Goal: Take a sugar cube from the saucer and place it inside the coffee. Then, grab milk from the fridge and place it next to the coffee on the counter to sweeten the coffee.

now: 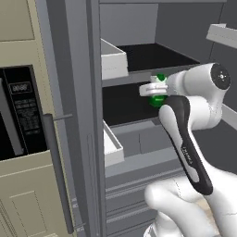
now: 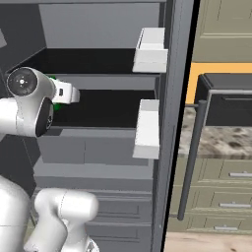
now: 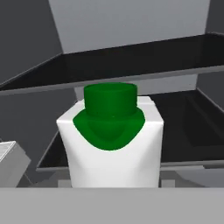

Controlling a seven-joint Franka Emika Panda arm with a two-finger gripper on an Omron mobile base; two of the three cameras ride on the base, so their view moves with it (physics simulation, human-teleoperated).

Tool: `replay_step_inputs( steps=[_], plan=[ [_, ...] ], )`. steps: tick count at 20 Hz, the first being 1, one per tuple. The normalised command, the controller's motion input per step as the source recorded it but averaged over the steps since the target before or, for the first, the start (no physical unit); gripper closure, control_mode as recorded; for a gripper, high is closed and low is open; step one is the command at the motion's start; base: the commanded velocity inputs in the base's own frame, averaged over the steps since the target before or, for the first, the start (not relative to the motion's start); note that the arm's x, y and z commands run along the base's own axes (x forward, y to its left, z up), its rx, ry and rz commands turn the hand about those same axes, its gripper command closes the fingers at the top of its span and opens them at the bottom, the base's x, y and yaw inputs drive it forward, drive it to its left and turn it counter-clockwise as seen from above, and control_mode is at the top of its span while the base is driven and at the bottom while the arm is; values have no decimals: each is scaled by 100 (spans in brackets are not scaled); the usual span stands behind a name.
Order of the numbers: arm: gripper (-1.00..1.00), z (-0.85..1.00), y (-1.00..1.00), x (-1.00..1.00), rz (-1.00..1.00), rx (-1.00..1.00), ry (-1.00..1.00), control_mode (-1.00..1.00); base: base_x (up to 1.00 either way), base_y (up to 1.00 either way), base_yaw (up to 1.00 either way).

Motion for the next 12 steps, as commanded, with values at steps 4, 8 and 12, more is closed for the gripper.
replay_step_inputs(
  steps=[4, 8, 12],
  plan=[
    [100, -55, -12, -100, 0, -4, 28, -100, 0, 0, 0],
    [100, 0, 0, 0, 0, 0, 0, 100, -100, -27, -10],
    [100, 0, 0, 0, 0, 0, 0, 100, -100, -20, -46]
  ],
)
